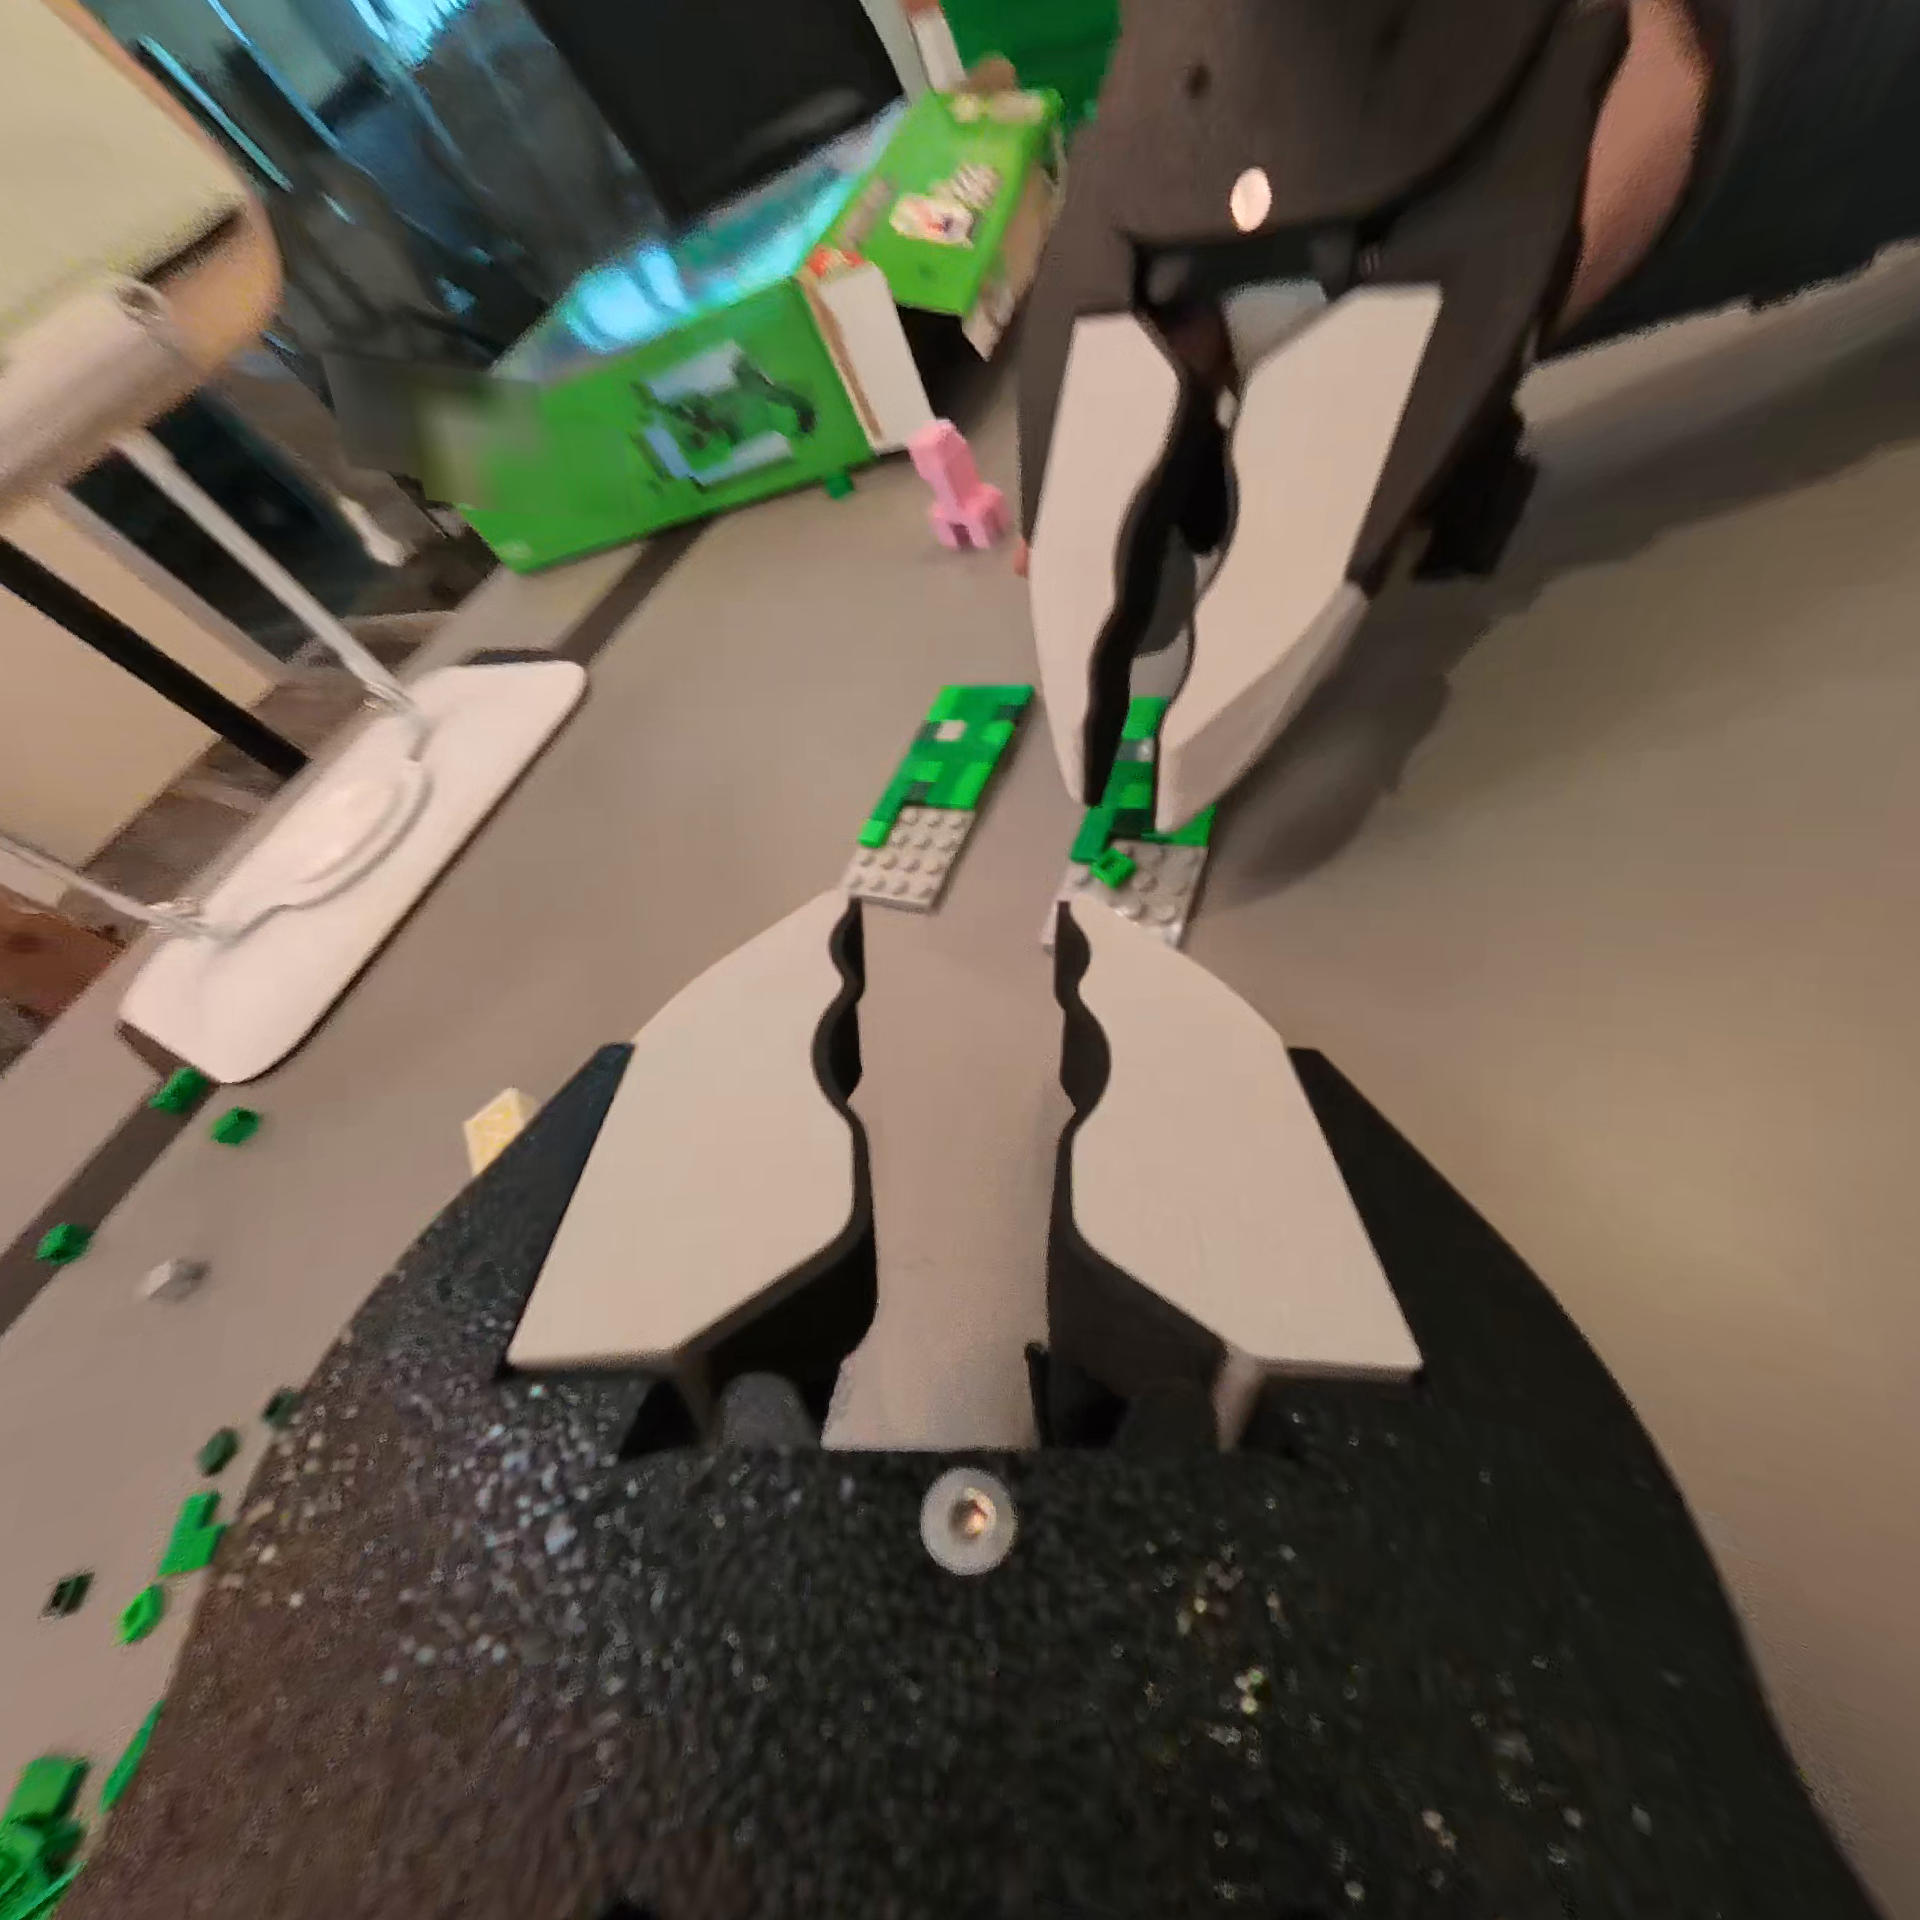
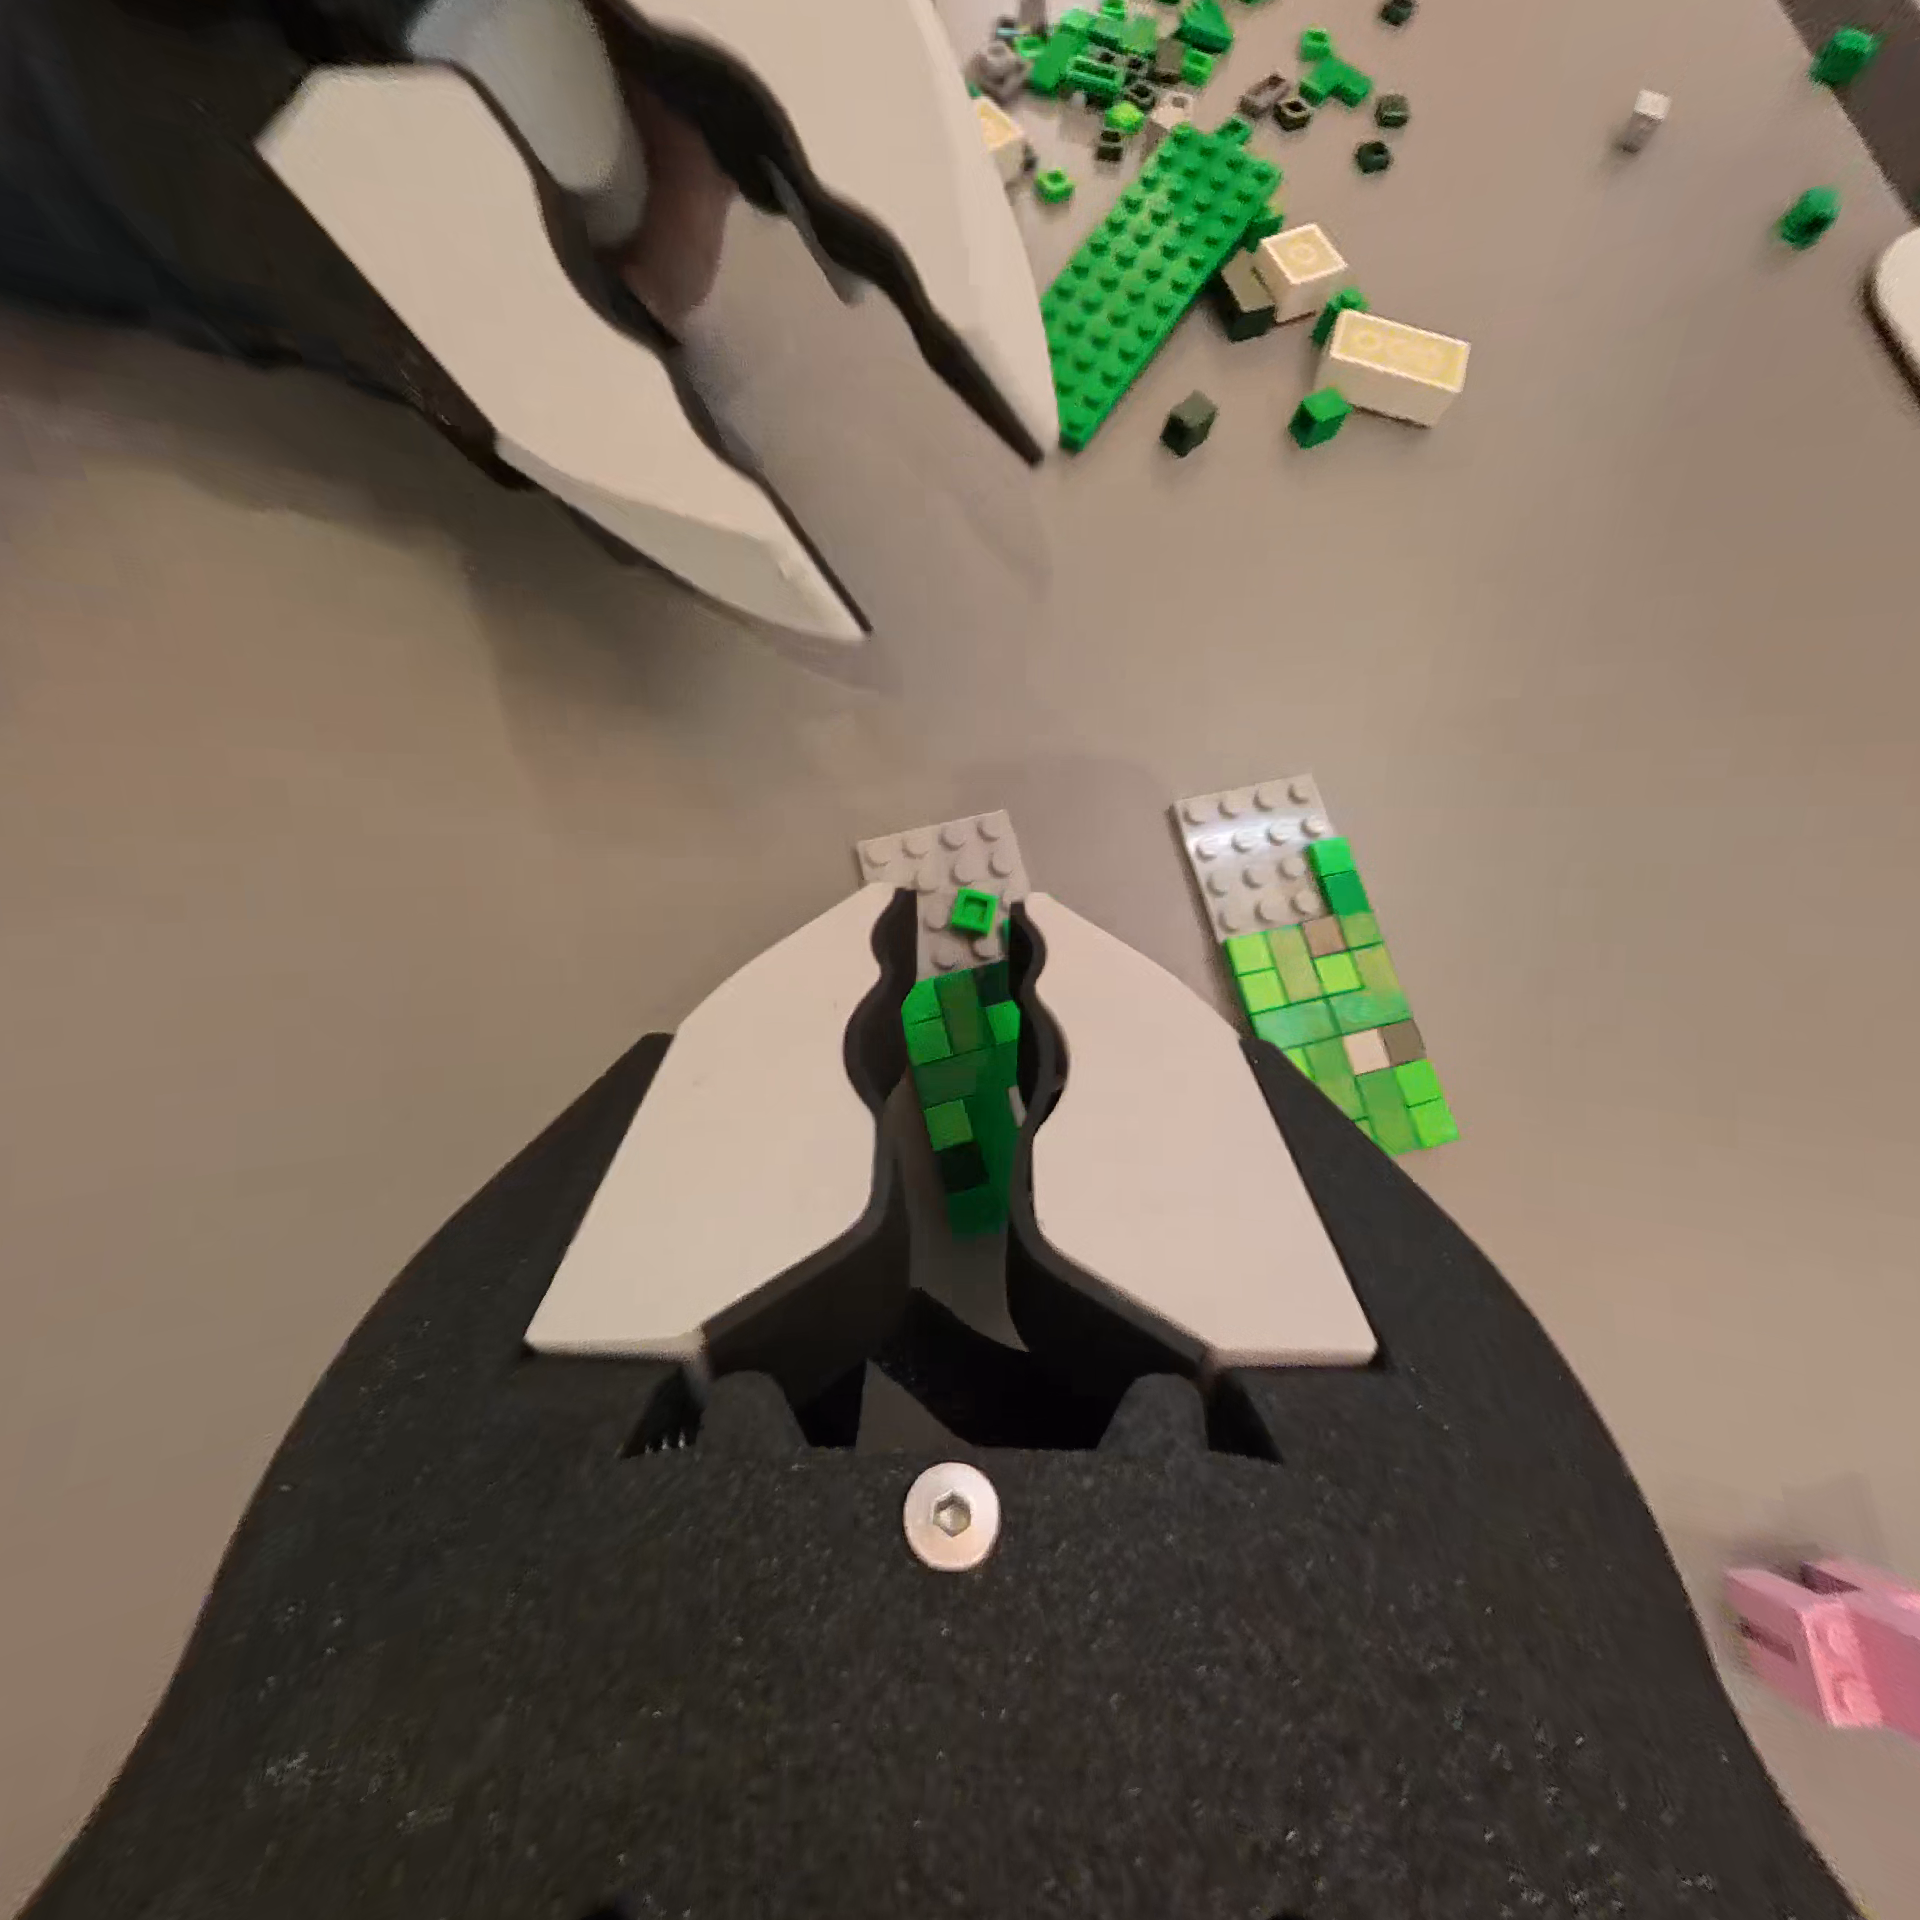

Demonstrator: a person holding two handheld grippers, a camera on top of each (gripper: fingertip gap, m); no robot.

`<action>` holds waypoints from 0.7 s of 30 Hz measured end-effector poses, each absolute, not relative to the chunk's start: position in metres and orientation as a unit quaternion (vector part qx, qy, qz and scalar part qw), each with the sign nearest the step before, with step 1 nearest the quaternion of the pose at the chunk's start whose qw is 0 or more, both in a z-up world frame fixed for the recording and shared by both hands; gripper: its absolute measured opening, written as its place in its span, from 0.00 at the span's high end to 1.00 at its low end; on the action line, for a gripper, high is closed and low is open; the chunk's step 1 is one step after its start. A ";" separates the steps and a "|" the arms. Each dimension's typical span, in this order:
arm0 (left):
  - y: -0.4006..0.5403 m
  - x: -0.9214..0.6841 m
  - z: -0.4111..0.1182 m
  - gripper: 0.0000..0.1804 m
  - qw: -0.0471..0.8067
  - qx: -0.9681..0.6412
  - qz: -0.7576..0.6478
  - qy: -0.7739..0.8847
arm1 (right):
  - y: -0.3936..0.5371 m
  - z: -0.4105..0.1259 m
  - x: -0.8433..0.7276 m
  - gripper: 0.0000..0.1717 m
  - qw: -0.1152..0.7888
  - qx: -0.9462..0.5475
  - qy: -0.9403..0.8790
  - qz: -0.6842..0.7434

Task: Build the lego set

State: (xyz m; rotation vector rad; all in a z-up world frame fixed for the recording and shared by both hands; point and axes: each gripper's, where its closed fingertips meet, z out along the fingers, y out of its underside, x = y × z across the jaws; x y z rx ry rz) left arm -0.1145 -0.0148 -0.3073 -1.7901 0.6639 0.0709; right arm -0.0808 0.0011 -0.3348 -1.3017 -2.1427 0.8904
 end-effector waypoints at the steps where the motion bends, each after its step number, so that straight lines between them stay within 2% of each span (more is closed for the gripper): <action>1: -0.015 -0.119 -0.301 0.82 0.592 -0.758 0.034 0.273 | 0.002 -0.337 -0.083 0.91 0.247 -0.476 -0.783 0.314; 5: -0.015 -0.135 -0.289 0.82 0.625 -0.749 0.006 0.219 | 0.000 -0.347 -0.089 0.93 0.234 -0.509 -0.773 0.297; 11: -0.016 -0.156 -0.283 0.83 0.641 -0.750 -0.044 0.159 | 0.004 -0.349 -0.091 0.96 0.264 -0.510 -0.776 0.261; 15: -0.020 -0.148 -0.274 0.84 0.654 -0.731 -0.095 0.171 | -0.009 -0.331 -0.090 0.96 0.363 -0.417 -0.792 0.261; 17: -0.026 -0.127 -0.274 0.87 0.636 -0.726 -0.176 0.194 | -0.018 -0.318 -0.088 0.96 0.431 -0.356 -0.794 0.238; 21: -0.036 -0.090 -0.273 0.85 0.577 -0.716 -0.348 0.181 | -0.030 -0.299 -0.085 0.96 0.526 -0.280 -0.782 0.181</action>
